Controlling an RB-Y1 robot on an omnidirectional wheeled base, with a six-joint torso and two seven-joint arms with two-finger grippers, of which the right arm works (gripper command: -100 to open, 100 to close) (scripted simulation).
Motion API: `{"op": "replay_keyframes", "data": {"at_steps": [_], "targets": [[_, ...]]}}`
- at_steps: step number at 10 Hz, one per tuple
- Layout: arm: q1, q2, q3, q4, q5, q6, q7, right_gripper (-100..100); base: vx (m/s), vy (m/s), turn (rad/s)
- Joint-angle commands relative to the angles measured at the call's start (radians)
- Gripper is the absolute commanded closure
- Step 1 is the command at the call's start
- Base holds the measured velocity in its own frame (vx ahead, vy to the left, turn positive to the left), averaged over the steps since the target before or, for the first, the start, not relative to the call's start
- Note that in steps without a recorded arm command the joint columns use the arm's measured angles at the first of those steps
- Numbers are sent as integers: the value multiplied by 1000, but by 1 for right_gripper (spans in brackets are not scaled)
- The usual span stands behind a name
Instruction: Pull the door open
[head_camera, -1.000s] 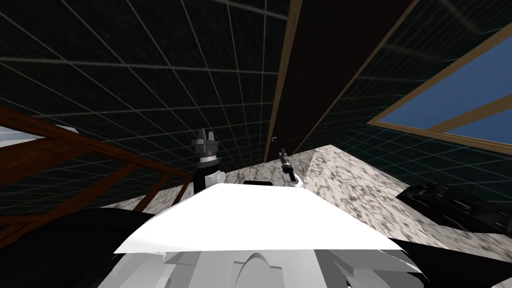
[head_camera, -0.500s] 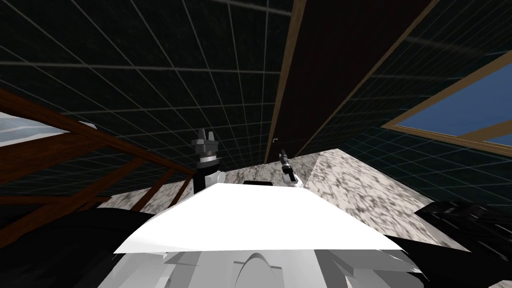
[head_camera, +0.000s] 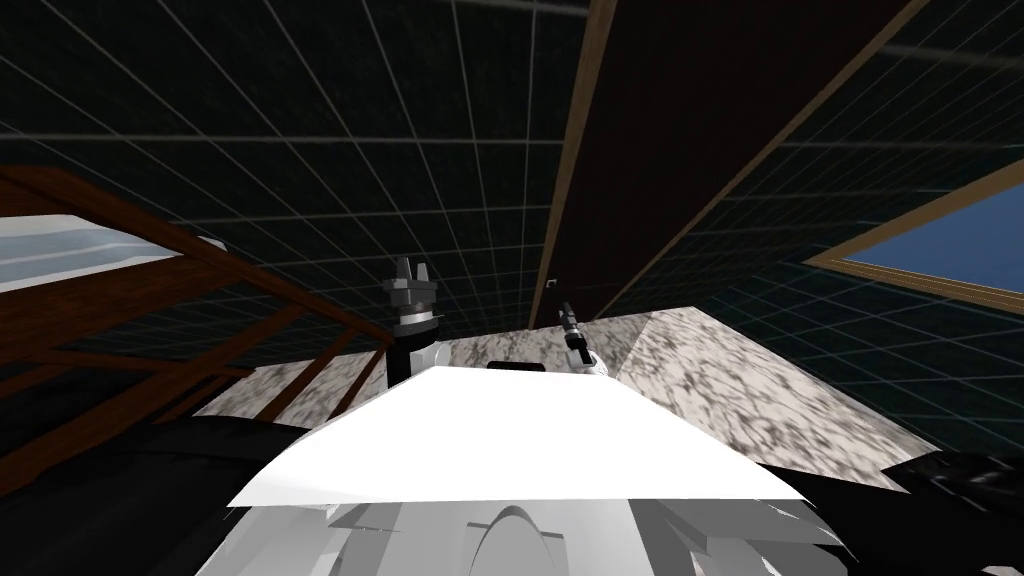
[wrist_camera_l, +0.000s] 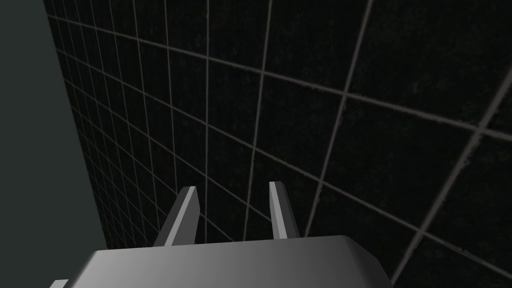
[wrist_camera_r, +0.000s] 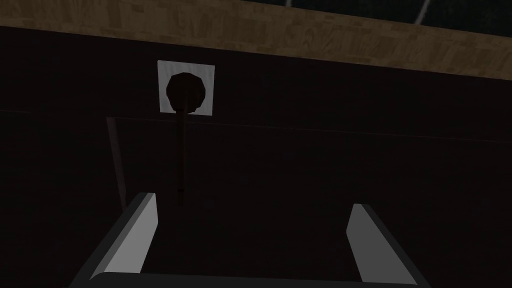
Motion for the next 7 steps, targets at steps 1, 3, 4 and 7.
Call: {"op": "replay_keyframes", "data": {"at_steps": [1,3,4,7], "targets": [[-13,-2,0,38,-3,-9,-7,-100,35,-110,132],[-29,-7,-1,85,-6,-22,-17,-100,16,-96,137],[-38,-9,-1,108,-8,-29,-22,-100,27,-90,106],[-66,-17,-2,190,-14,-51,-38,-100,35,-106,148]]}}
